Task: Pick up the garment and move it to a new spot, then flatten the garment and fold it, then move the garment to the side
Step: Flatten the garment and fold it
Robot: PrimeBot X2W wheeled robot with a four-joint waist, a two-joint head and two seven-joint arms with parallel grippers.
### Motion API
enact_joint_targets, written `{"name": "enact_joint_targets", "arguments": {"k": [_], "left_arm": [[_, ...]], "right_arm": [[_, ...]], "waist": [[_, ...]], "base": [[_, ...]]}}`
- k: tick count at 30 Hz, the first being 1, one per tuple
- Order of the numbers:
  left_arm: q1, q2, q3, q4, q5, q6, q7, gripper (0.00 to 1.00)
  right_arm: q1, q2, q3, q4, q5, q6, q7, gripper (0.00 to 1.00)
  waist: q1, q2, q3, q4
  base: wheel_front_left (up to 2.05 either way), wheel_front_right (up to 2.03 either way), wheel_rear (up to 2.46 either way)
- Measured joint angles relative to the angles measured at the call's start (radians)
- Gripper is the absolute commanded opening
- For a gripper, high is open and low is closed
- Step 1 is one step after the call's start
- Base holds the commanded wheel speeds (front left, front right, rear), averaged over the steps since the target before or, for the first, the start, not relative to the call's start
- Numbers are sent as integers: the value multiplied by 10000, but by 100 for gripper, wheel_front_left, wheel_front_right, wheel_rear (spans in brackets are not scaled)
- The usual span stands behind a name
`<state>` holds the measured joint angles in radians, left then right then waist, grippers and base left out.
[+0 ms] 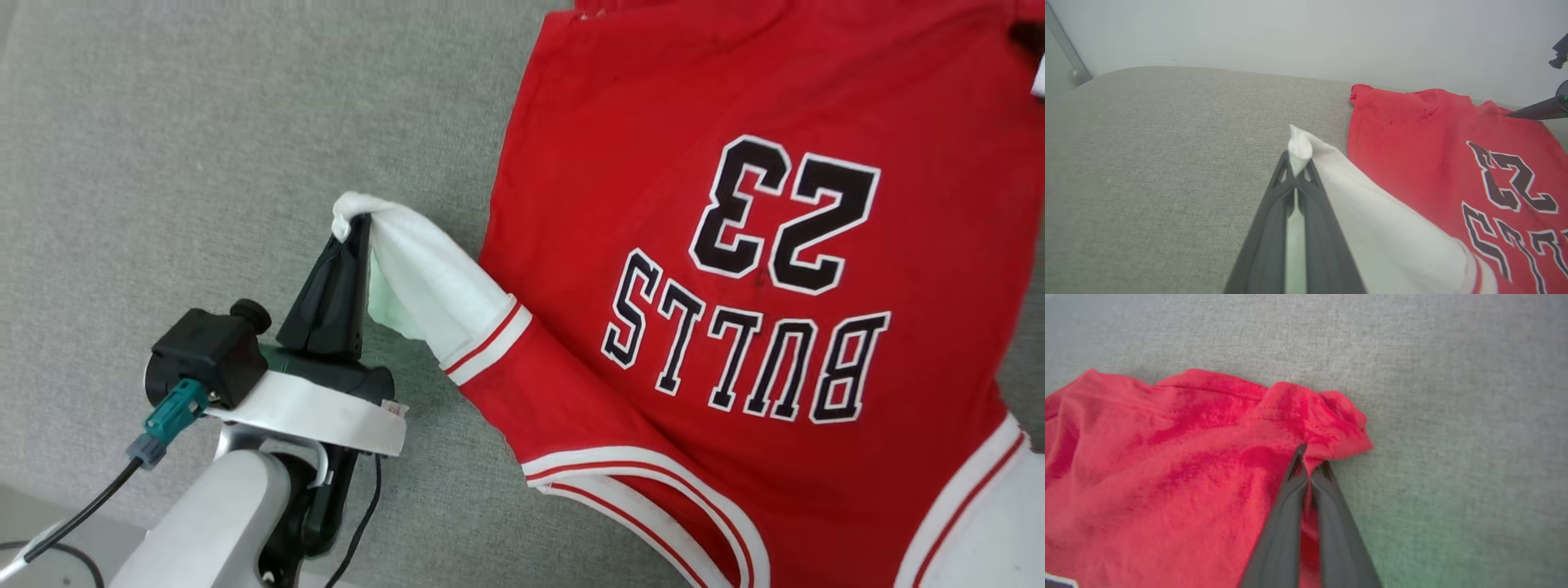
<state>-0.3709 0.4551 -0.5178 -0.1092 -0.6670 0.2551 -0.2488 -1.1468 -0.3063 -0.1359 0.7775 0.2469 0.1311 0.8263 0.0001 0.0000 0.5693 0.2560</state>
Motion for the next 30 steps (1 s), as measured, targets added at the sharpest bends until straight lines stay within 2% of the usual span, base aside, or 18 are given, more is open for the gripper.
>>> {"name": "enact_joint_targets", "arguments": {"k": [3,8,12,18,23,30], "left_arm": [[294,63,25,151,-81,52,6,0],[945,169,190,245,-261,299,4,0],[1590,426,449,303,-476,604,81,0],[2702,754,765,274,-823,1051,186,0],[3673,1030,1093,136,-1145,1453,301,0],[4262,1244,1298,-33,-1415,1689,516,0]], "right_arm": [[344,-199,401,-244,196,-2,-194,0],[1320,-922,1187,-1578,978,0,-629,0],[2989,-1488,1486,-2888,1586,-2,-635,0],[6535,-1697,1254,-4911,1994,0,-343,0],[9718,-1133,725,-6567,2011,0,92,0],[13034,663,2,-7906,1753,0,696,0]], "waist": [[0,0,-418,-100],[-1,0,-1280,-351],[-1,0,-2055,-622],[-2,0,-3115,-1314],[-4,0,-3910,-2001],[-4,0,-4556,-2823]], "base": [[0,0,0],[0,0,0],[0,0,0],[0,0,0],[0,0,0],[0,0,0]]}}
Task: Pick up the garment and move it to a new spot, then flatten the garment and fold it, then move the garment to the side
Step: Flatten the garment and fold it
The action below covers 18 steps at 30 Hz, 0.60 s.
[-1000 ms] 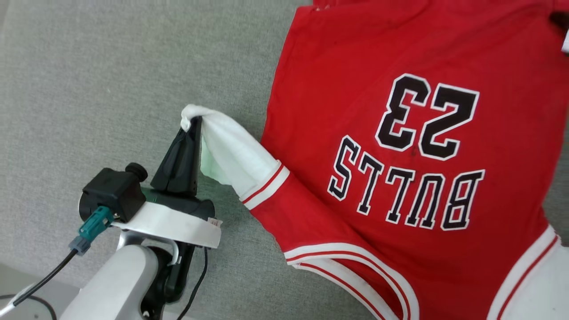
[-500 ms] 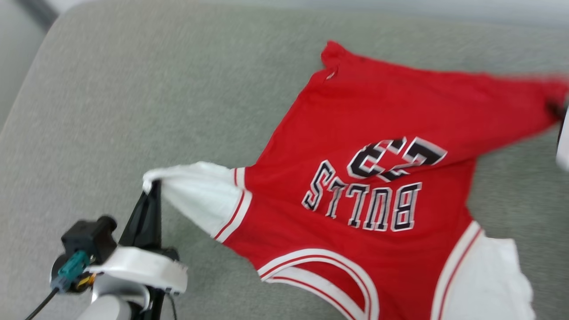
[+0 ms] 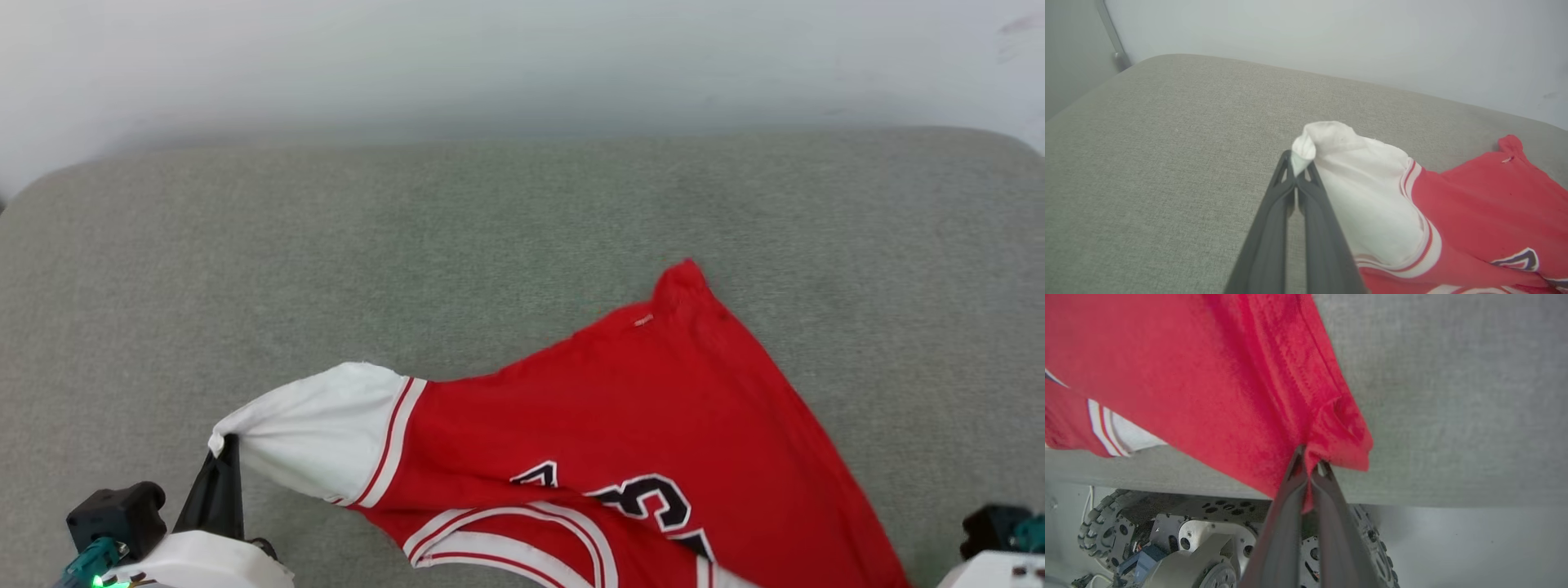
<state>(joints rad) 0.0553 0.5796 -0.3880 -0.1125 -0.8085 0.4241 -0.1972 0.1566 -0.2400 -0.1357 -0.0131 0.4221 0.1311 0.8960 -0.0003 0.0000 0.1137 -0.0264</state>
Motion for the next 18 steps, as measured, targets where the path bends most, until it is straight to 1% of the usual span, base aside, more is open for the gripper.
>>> {"name": "enact_joint_targets", "arguments": {"k": [1,2,3,4,6,9,12,13,16,18], "left_arm": [[59,21,8,-12,-36,17,12,0],[86,29,0,-27,-56,31,31,0],[88,33,-6,-54,-58,38,67,0],[89,36,-12,-84,-58,77,94,0],[108,54,-31,-105,-58,86,138,0],[116,81,-107,-184,-42,88,203,0],[-28,102,-182,-280,44,86,276,0],[-294,90,-257,-359,128,75,345,0],[-548,79,-255,-433,178,65,341,0],[-759,71,-265,-481,236,6,318,0]], "right_arm": [[244,247,-90,-86,10,0,84,20],[416,464,-150,-136,29,0,77,45],[534,577,-140,-159,17,-2,44,100],[585,606,-79,-186,25,0,-25,100],[543,675,-140,-245,92,0,-564,100],[59,631,-435,-274,-59,0,-1971,100],[-879,552,-694,-98,-134,0,-3776,100],[-1692,527,-675,384,-127,-2,-5164,100],[-2583,343,-286,940,-138,-2,-5994,100],[-3244,155,56,1369,-82,0,-6151,100]], "waist": [[0,0,-51,-80],[0,0,-91,-147],[0,0,-126,-202],[0,0,-146,-248],[0,0,-167,-315],[0,0,-120,-358],[1,0,11,-345],[1,0,193,-274],[2,0,459,-206],[3,0,669,-141]], "base": [[0,0,0],[0,0,0],[0,0,0],[0,0,0],[0,0,0],[0,0,0],[0,0,0],[0,0,0],[0,0,0],[0,0,0]]}}
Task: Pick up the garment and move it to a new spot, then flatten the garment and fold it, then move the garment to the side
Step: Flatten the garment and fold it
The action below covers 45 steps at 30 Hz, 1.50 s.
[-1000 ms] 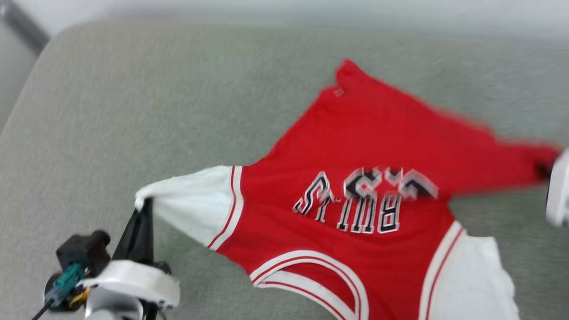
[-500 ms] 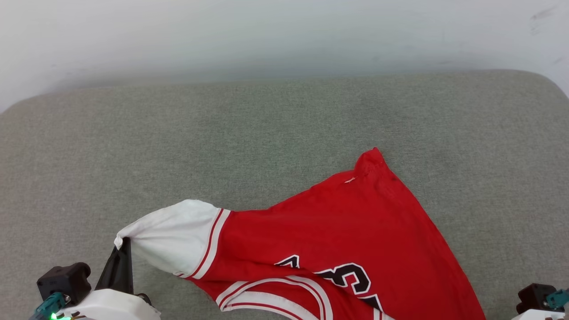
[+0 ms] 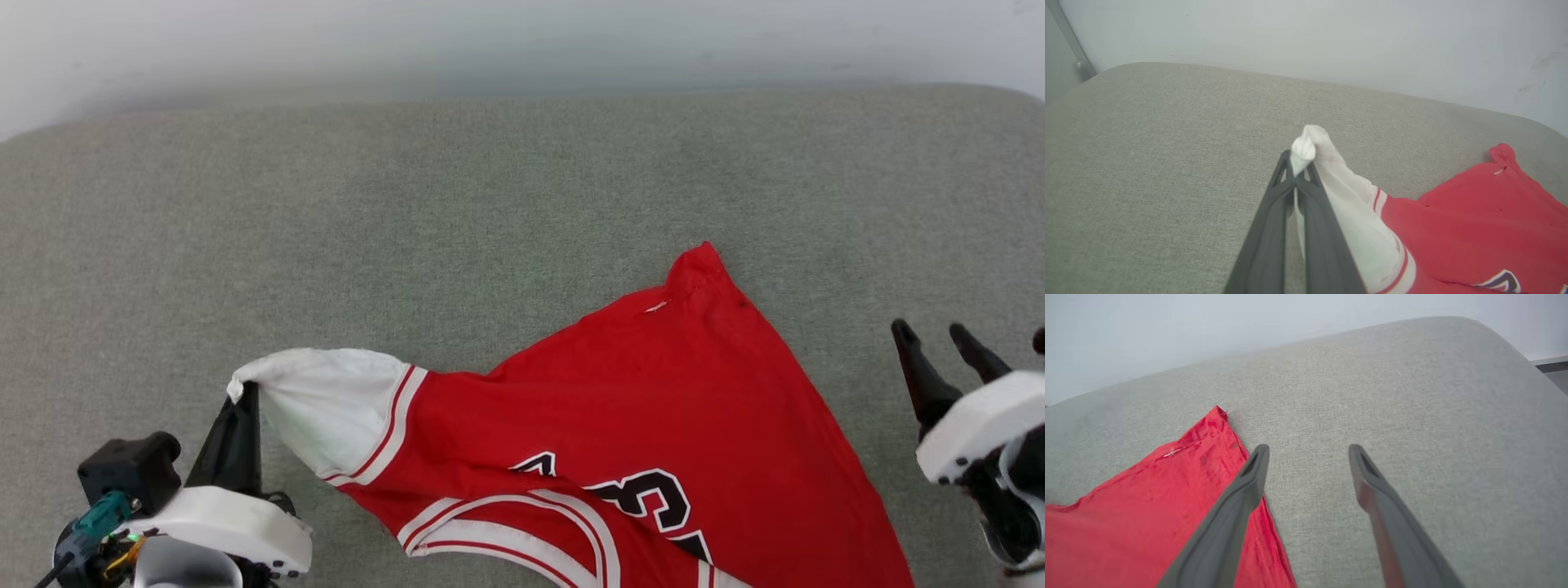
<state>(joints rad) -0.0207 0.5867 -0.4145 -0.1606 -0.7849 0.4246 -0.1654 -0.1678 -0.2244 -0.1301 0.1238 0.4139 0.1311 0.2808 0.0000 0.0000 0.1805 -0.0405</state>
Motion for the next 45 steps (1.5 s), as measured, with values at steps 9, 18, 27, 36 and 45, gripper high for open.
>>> {"name": "enact_joint_targets", "arguments": {"k": [9,18,27,36,45], "left_arm": [[-1226,-199,-353,-169,430,-305,-6,0],[-2315,-686,-803,151,685,-817,-151,0],[-2754,-1160,-1070,986,677,-1258,-416,0],[-2690,-813,-878,1352,573,-1285,-389,0],[-3740,-514,-523,2034,334,-1645,-59,0]], "right_arm": [[-3057,-943,1898,1436,518,0,2638,100],[-5179,-1290,3195,2378,625,0,5321,100],[-6218,-1411,3912,4096,1252,-6,6044,0],[-5804,-1436,4326,4213,1463,-2,4594,0],[-5471,-1546,3833,4128,995,-2,2640,0]], "waist": [[1,0,1009,586],[2,0,1963,1438],[1,0,2484,2034],[2,0,1721,1759],[1,0,385,1286]], "base": [[0,0,0],[0,0,0],[0,0,0],[0,0,0],[0,0,0]]}}
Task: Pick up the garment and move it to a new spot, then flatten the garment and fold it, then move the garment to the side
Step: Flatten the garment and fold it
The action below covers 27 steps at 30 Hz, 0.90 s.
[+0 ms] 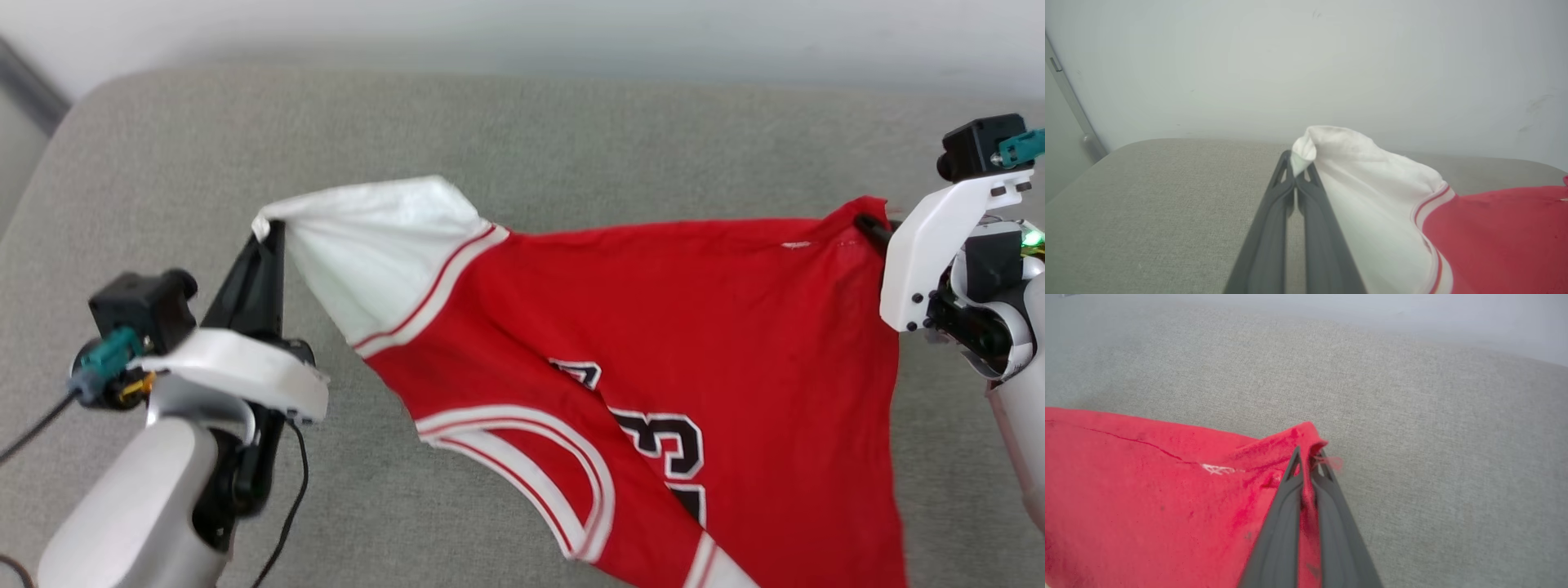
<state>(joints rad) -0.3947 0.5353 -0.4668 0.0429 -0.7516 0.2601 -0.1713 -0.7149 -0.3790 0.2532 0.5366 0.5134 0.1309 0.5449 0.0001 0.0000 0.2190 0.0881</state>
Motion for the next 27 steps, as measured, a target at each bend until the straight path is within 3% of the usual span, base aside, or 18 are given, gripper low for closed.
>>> {"name": "enact_joint_targets", "arguments": {"k": [4,11,15,16,27], "left_arm": [[-1476,-293,79,1294,-184,-437,230,0],[-3747,-698,-2,3231,-288,-1212,604,0],[-5393,-784,125,4171,-165,-1547,560,0],[-6683,-815,222,4742,-42,-1764,437,0],[-10972,-698,435,6228,602,-2280,33,0]], "right_arm": [[-58,270,-282,232,-332,2,-792,0],[-1104,345,-316,497,-564,0,-1601,0],[-2192,359,-397,619,-786,2,-2090,0],[-3164,366,-548,717,-1058,2,-2556,0],[-6350,629,-997,1220,-1942,2,-3689,0]], "waist": [[-1,0,-782,-345],[-1,0,-940,-783],[-1,0,-582,-876],[0,0,-196,-947],[0,0,1443,-1175]], "base": [[0,0,0],[0,0,0],[0,0,0],[0,0,0],[0,0,0]]}}
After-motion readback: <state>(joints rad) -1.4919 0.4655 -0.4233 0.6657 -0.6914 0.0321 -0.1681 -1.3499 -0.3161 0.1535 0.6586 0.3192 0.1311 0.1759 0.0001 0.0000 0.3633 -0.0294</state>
